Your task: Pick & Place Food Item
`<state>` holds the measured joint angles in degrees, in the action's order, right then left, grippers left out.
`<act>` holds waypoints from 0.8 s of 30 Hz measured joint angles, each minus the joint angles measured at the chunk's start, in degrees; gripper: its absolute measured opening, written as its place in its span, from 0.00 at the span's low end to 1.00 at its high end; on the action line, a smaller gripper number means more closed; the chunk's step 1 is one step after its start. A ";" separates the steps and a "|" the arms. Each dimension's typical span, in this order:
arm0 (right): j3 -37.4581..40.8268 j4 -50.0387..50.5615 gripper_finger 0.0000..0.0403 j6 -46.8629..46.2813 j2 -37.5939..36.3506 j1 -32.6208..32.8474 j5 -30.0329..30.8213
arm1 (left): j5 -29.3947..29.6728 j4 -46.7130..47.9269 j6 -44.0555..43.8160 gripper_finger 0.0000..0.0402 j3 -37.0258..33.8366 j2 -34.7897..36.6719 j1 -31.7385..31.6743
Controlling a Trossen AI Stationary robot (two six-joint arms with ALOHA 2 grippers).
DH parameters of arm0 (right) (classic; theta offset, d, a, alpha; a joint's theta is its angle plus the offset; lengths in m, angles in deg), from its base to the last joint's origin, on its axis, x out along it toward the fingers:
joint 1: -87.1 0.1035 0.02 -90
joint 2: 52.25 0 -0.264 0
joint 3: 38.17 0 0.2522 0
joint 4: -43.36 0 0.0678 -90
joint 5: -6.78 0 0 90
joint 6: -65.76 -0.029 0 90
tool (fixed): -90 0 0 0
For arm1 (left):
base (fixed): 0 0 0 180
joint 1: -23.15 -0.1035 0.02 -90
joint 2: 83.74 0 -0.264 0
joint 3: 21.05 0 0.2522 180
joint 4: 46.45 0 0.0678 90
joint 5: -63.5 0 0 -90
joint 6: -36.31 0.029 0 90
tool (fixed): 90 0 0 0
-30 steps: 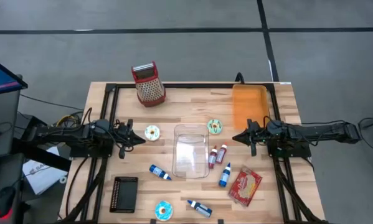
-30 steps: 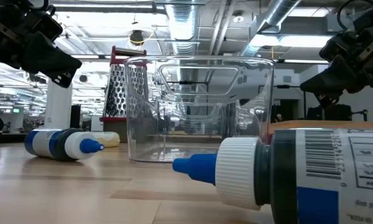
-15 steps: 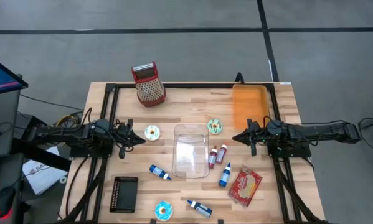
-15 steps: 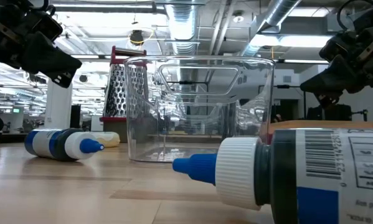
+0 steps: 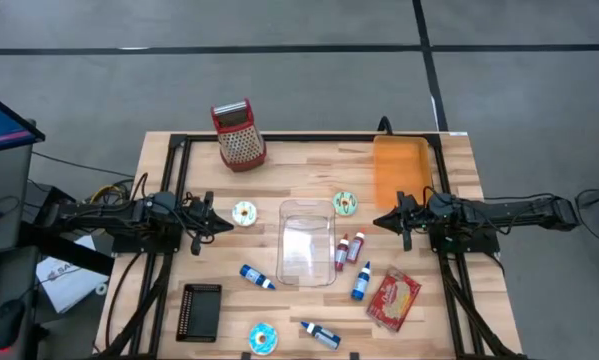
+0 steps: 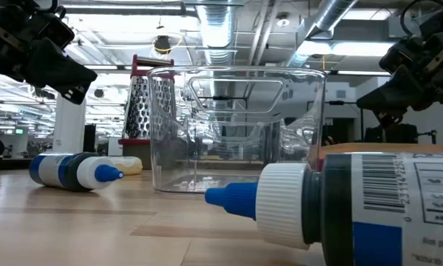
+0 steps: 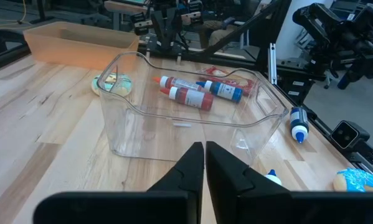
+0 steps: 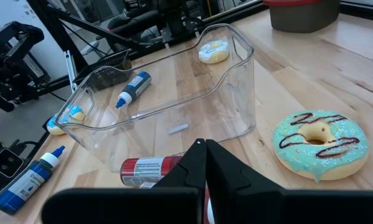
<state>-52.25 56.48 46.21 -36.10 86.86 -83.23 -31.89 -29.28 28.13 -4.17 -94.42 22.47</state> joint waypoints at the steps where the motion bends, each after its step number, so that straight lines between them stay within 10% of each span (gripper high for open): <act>1: -0.01 0.02 0.00 0.00 0.01 0.01 0.01 | -0.01 0.00 0.00 0.04 0.01 0.01 0.01; 6: 0.00 0.01 0.00 0.00 0.00 0.00 0.01 | 4.45 -3.80 1.56 0.04 0.00 -0.24 0.04; 15: -0.01 0.02 0.00 0.00 0.01 0.00 0.00 | 15.78 -18.77 -30.50 0.04 -0.02 -0.33 0.02; 24: -0.02 0.01 0.00 0.00 0.01 0.01 0.01 | 21.50 -32.43 -38.70 0.04 0.00 -1.20 0.02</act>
<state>-52.27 56.49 46.21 -36.09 86.87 -83.21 -10.39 -61.71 -10.58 -4.17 -95.62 22.48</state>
